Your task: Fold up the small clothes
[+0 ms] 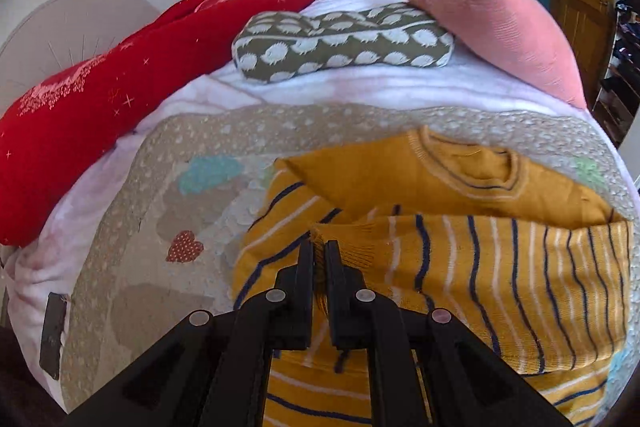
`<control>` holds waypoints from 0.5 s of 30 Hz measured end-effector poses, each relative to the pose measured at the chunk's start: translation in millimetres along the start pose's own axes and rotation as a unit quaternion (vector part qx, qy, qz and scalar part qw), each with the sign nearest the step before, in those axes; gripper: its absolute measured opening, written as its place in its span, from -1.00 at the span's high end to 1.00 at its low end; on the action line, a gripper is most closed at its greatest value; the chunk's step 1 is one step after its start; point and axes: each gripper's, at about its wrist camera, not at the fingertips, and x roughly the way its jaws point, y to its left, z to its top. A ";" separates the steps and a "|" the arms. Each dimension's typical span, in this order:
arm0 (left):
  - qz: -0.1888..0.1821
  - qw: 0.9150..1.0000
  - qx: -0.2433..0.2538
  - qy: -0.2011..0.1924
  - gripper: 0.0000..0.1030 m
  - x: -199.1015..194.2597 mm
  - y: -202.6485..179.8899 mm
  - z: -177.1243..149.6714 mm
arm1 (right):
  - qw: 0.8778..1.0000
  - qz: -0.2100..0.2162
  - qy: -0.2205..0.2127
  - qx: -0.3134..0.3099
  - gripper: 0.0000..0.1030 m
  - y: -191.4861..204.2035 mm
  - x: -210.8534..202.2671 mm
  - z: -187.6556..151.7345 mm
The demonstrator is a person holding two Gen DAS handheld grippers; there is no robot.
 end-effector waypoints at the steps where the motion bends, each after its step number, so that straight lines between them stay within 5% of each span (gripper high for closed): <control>1: -0.001 1.000 -0.003 0.001 -0.10 0.9 1.7 -0.2 | 1.000 0.008 0.013 -0.004 0.86 4.8 9.5 -2.3; 5: -0.011 1.000 -0.005 0.005 -0.10 2.1 -1.1 -2.5 | 0.997 0.066 0.051 -0.005 0.78 12.4 19.7 -8.6; 9: -0.031 0.999 0.007 0.013 -0.10 2.8 -16.6 -7.3 | 0.994 0.108 0.013 0.010 0.38 -1.3 -35.8 -19.3; 12: -0.049 0.998 0.021 0.028 -0.16 9.0 -31.6 -13.3 | 0.990 0.133 -0.013 0.039 -0.07 -42.0 -90.9 -47.1; 15: -0.067 0.995 0.035 0.058 -0.18 23.4 -47.9 -21.2 | 0.993 0.103 -0.021 0.051 -0.09 -97.2 -136.7 -94.5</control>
